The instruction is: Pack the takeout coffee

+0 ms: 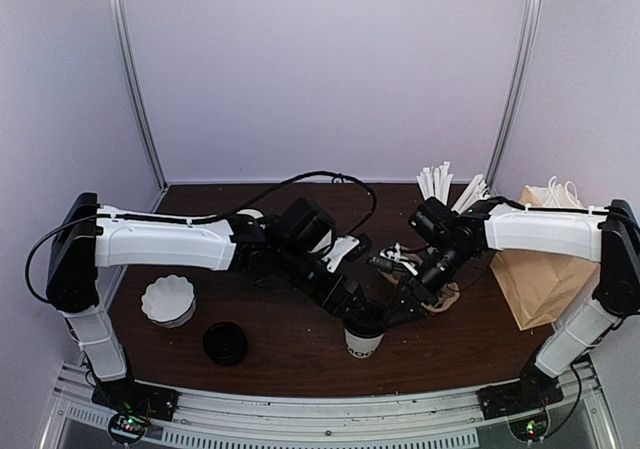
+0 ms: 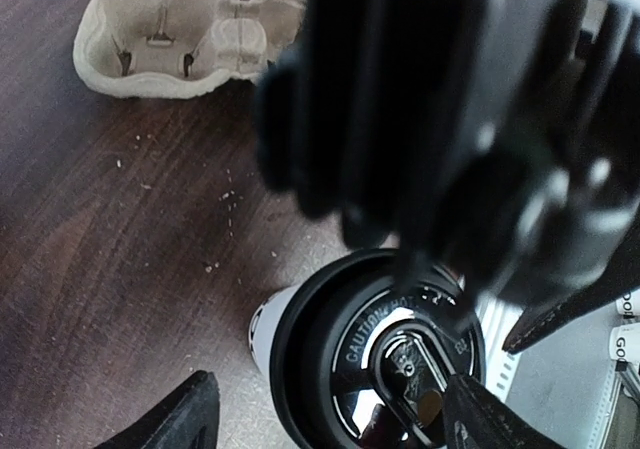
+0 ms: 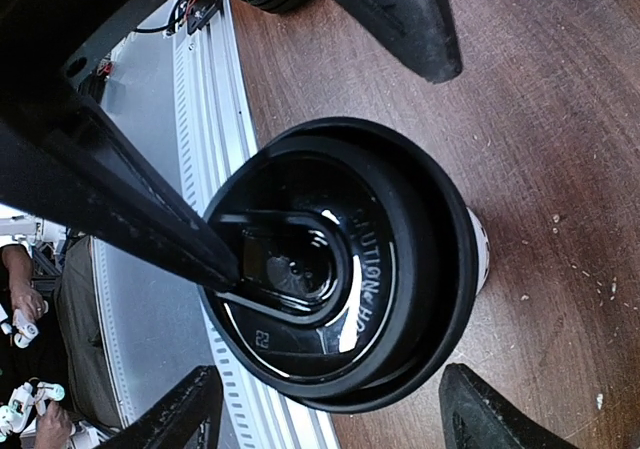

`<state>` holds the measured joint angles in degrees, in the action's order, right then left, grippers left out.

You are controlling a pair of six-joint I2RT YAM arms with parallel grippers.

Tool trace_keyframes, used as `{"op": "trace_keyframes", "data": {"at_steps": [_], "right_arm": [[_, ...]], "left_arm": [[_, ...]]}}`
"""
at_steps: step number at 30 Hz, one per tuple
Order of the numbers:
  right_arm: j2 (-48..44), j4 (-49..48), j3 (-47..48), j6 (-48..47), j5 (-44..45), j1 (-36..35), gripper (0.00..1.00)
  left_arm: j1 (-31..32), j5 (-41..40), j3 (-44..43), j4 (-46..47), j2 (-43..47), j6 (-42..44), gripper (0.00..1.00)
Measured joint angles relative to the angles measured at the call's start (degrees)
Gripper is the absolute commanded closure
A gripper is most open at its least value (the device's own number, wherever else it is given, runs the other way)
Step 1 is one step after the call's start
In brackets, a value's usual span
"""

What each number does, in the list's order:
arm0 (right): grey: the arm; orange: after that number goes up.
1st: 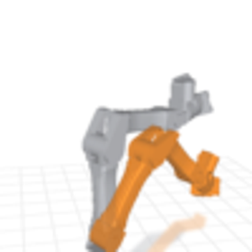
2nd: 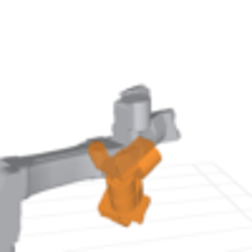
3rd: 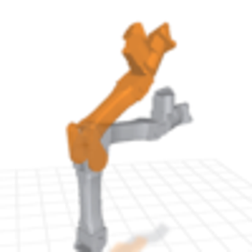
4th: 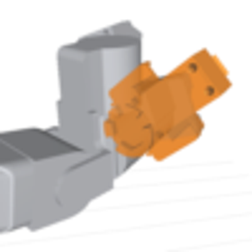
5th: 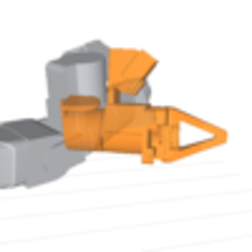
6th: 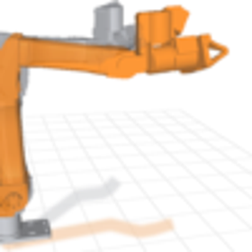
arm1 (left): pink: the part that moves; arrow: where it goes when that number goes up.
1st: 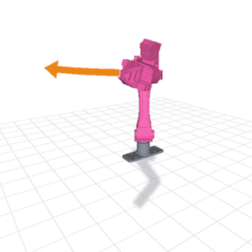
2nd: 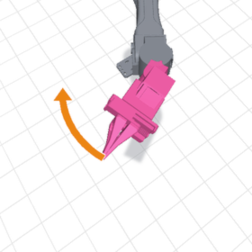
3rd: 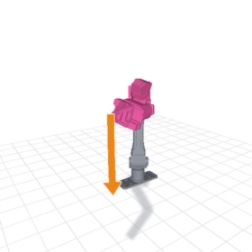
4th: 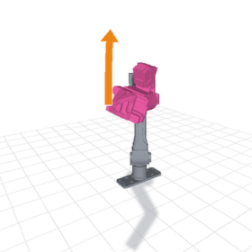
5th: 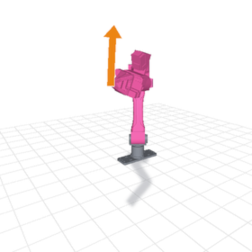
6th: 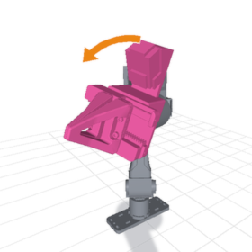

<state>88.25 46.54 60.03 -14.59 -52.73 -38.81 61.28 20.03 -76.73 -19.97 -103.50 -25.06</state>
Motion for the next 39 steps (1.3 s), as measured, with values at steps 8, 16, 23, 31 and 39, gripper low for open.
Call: {"op": "trace_keyframes", "data": {"at_steps": [8,16,23,31,39], "right_arm": [[3.0,0.1,1.3,0.3,0.2,-0.1,0.26],[4.7,1.5,2.7,0.0,0.1,-0.1,0.30],[6.5,3.9,4.7,0.1,0.4,-0.1,0.35],[8.8,7.3,7.4,0.1,1.0,-0.1,0.37],[10.7,9.3,8.3,0.3,1.5,-0.2,0.36]], "left_arm": [[0.0,1.0,2.9,0.8,0.0,-1.8,0.22],[-0.1,1.2,3.8,1.8,0.0,-3.0,0.24],[-0.1,0.9,4.0,1.9,0.0,-4.0,0.25],[-0.1,0.6,4.0,1.9,0.0,-4.2,0.26],[-0.1,0.1,4.0,1.6,-0.3,-4.5,0.26]]}}
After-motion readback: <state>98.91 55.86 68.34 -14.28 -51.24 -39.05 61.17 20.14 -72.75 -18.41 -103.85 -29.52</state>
